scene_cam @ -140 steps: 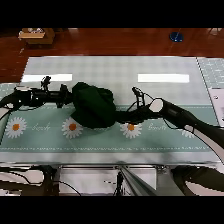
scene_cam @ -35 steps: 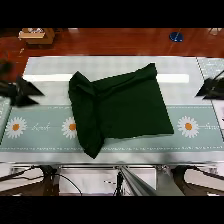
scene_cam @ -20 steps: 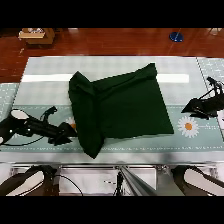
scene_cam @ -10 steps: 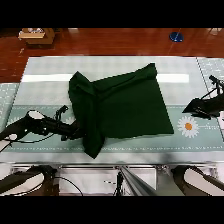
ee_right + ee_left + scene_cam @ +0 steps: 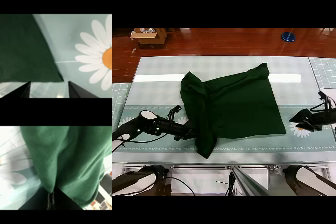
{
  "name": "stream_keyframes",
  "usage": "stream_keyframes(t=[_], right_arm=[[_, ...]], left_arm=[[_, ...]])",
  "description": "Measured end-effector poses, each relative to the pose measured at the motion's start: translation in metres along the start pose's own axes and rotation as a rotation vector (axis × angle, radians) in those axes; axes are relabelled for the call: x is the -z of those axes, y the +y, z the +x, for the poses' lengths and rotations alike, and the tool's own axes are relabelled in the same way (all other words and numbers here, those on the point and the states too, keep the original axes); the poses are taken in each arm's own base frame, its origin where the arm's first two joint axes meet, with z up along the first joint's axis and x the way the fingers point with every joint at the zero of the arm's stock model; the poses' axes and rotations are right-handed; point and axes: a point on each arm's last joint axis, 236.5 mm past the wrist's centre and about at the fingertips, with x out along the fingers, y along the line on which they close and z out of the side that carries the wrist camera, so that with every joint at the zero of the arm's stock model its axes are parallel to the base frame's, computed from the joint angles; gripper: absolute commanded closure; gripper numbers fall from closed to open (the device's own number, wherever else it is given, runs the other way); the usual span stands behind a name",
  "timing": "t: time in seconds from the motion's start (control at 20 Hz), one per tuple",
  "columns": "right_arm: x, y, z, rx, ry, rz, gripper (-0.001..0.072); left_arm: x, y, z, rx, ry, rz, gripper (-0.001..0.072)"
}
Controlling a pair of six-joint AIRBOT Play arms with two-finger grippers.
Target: Fold the shirts.
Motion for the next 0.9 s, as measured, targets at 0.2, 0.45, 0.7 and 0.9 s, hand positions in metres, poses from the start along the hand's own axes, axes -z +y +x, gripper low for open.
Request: stream_keyframes(t=[0.2, 0.45, 0.7, 0.9], right_arm=[[0.002, 0.001, 0.024, -0.064, -0.036, 0.077, 0.0207], [0.019, 0.016, 0.057, -0.146, 0.039, 0.122, 0.0350], [0.017, 0.038, 0.083, -0.141, 0.057, 0.047, 0.0689], [-0.011, 0.102, 0.044, -0.293, -0.027, -0.114, 0.0689]], left_arm=[[0.000, 0.000, 0.000, 0.001, 0.000, 0.006, 0.0686], [-0.008, -0.007, -0.004, 0.007, -0.015, 0.029, 0.0685], [-0.029, -0.025, -0.017, 0.022, -0.064, 0.078, 0.0686], [-0.062, -0.075, -0.065, 0.069, -0.194, 0.251, 0.0687]])
